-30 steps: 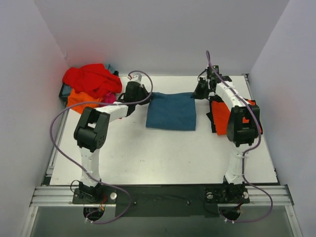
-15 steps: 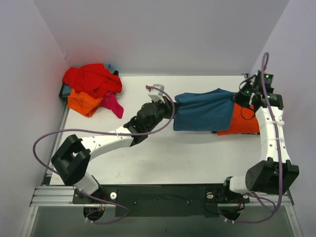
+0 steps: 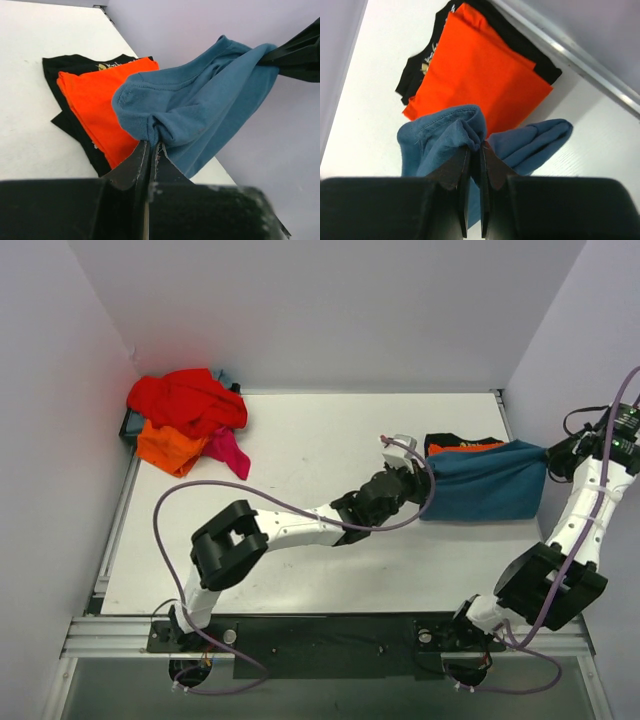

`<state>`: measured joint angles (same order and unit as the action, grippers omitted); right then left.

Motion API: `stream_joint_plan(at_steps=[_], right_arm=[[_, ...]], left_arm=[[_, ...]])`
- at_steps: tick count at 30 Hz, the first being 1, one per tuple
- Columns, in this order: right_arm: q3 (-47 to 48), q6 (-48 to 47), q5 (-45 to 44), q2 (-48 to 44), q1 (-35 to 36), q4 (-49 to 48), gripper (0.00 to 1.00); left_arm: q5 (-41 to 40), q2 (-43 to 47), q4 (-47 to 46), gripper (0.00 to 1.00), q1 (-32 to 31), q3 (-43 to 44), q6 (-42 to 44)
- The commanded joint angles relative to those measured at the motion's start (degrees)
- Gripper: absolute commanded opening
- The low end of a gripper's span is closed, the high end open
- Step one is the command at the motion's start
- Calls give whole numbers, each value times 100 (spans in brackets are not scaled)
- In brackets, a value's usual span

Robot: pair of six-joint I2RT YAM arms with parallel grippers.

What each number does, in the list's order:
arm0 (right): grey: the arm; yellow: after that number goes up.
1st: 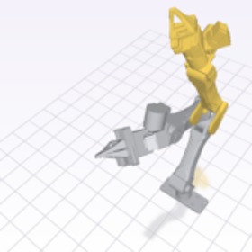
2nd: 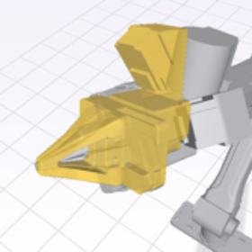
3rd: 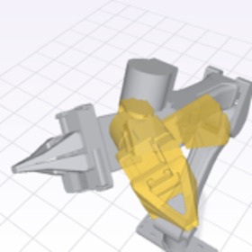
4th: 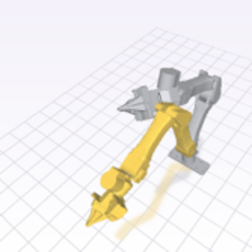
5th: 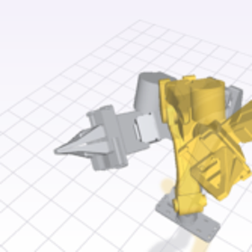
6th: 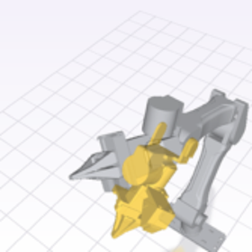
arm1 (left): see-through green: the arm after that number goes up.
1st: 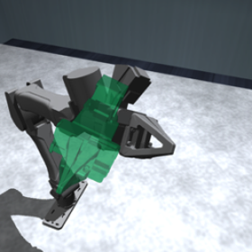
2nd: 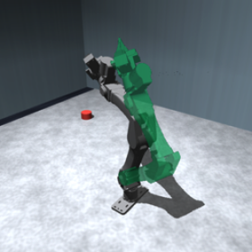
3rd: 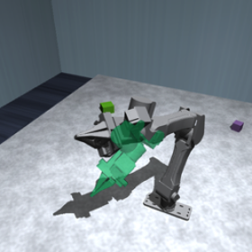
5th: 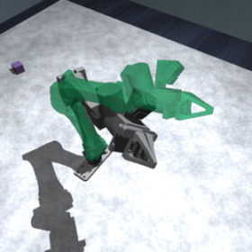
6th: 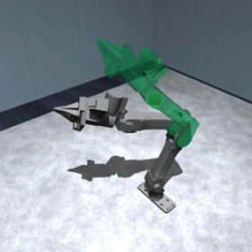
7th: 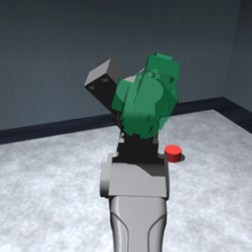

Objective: Fold and stack the t-shirts
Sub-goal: Put the neatly folded tshirt into the corner of the board with both arms

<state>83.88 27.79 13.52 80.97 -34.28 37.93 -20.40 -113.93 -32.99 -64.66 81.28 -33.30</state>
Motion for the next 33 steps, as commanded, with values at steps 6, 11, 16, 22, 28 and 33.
stream_joint_plan(at_steps=[6,11,16,22,28,33], right_arm=[[937,-2,-200,858,-386,-67,0],[1271,103,-78,1525,-377,-137,0],[1754,130,-51,2237,-263,-216,0],[2554,69,-226,3107,106,-242,0],[3336,42,-489,4013,264,-225,64],[3258,-168,-912,3813,448,-225,78]], left_arm=[[-289,-1104,258,0,-3,1803,-124],[-61,-1631,530,0,199,2506,-265],[177,-2220,846,0,445,3279,-369],[309,-2950,1005,0,762,4001,-819],[625,-4276,2383,33,964,6352,-1168],[371,-3745,2010,77,1087,5269,-1127]])
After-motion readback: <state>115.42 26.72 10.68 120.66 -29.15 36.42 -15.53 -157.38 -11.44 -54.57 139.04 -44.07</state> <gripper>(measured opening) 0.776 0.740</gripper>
